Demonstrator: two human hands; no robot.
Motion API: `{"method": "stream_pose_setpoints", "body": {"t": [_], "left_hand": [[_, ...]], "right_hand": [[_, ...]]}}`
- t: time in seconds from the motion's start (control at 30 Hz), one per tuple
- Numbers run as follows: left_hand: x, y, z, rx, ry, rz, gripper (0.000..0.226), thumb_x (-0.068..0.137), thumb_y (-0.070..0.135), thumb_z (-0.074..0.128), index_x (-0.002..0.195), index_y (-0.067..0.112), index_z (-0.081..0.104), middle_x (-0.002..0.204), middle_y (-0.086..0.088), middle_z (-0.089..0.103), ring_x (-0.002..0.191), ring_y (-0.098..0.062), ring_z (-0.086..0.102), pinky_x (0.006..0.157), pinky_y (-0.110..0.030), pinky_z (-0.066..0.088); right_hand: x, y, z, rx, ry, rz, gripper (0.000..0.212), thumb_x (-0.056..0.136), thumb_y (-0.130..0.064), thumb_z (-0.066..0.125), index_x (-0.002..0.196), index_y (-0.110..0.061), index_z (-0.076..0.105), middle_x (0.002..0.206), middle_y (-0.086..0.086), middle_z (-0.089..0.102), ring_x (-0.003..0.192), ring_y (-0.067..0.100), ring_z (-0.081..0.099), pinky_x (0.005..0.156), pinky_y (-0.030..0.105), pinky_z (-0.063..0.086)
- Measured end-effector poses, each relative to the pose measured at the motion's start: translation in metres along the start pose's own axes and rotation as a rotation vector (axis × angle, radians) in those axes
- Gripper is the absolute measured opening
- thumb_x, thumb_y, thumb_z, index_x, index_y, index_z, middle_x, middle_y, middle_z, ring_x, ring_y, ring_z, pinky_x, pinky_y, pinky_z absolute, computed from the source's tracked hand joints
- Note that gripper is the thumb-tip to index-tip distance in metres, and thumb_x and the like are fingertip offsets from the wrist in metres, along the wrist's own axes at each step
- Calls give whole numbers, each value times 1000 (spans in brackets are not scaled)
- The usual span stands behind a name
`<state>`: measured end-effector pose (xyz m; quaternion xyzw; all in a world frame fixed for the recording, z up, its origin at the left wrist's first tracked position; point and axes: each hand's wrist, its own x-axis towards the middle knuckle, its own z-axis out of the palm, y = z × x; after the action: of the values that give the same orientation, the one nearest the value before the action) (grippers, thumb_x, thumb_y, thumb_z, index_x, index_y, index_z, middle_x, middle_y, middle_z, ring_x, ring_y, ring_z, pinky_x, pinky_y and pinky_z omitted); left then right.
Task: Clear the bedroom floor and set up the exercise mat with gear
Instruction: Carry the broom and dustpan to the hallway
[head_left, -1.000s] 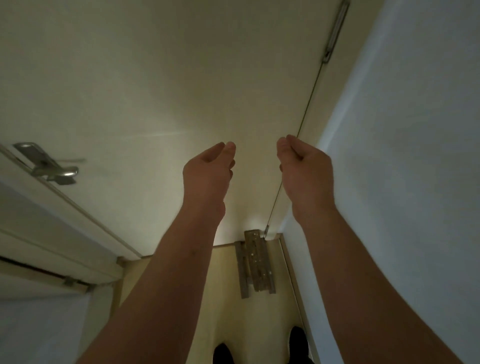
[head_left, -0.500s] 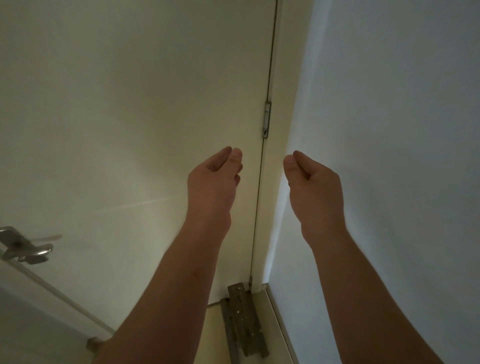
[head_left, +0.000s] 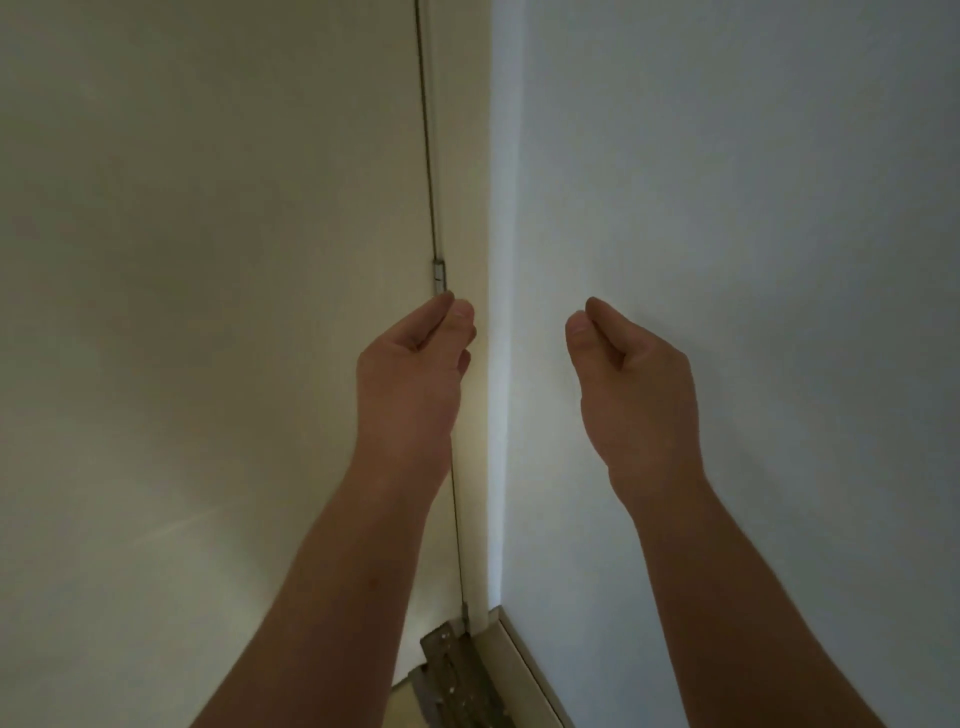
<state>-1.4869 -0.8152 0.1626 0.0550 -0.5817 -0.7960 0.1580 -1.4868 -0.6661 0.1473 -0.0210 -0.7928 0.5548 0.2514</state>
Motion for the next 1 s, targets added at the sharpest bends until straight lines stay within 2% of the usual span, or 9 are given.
{"method": "stream_pose_setpoints", "body": {"t": [0.23,0.4,0.47,0.57,0.67,0.73,0.87,0.93,1.0], "left_hand": [[-18,-15,32,-26,-321,-87,36,95,22,72,130,12,67,110,5,78,106,-10,73,100,-33,56],[-73,-26,64,-43,-629,-201,32,96,19,70,127,14,69,114,5,77,108,-9,72,102,-33,55],[-102,-29,81,-59,-752,-242,30,96,18,69,126,14,70,112,5,78,108,-9,72,101,-33,56],[-156,-31,108,-76,-946,-287,29,97,17,68,126,14,70,114,4,77,108,-9,72,101,-32,56],[-218,-30,129,-84,-1127,-335,29,96,18,69,125,15,70,115,5,77,107,-8,72,100,-32,56],[-263,-27,139,-97,-1246,-374,28,96,17,70,124,15,71,114,5,77,107,-8,72,100,-33,56],[-352,-23,147,-108,-1443,-441,28,95,16,70,123,14,71,115,2,77,107,-9,73,101,-34,56],[-399,-20,146,-109,-1539,-465,30,96,17,70,125,13,70,116,1,77,107,-10,72,101,-34,56],[-448,-16,141,-98,-1634,-483,31,96,17,69,127,12,69,116,1,76,107,-10,72,102,-34,55]], "right_hand": [[-46,3,-44,-109,320,70,46,101,-40,59,141,-18,60,134,-12,66,95,-35,45,83,-13,29],[-111,1,-104,-195,625,141,44,100,-41,60,139,-21,62,106,-39,62,91,-36,49,81,-10,33],[-139,-3,-129,-230,739,159,43,100,-40,62,138,-22,62,119,-29,67,94,-37,48,88,-9,33],[-189,-11,-172,-302,942,194,43,100,-41,62,138,-22,62,122,-25,68,106,-30,51,94,-4,36],[-242,-21,-215,-358,1131,245,43,99,-41,63,138,-22,63,94,-46,60,102,-30,53,87,-6,38],[-282,-30,-240,-397,1248,265,42,99,-40,63,137,-22,64,82,-49,57,96,-31,53,81,-7,38],[-361,-50,-278,-470,1449,270,29,99,-33,64,123,-16,70,88,-43,66,93,-23,60,78,5,50],[-401,-60,-296,-508,1535,287,34,100,-32,64,129,-17,68,81,-46,64,85,-27,58,73,-4,43],[-444,-69,-315,-545,1618,307,39,99,-34,65,134,-18,65,91,-48,61,88,-32,54,77,-7,39]]}}
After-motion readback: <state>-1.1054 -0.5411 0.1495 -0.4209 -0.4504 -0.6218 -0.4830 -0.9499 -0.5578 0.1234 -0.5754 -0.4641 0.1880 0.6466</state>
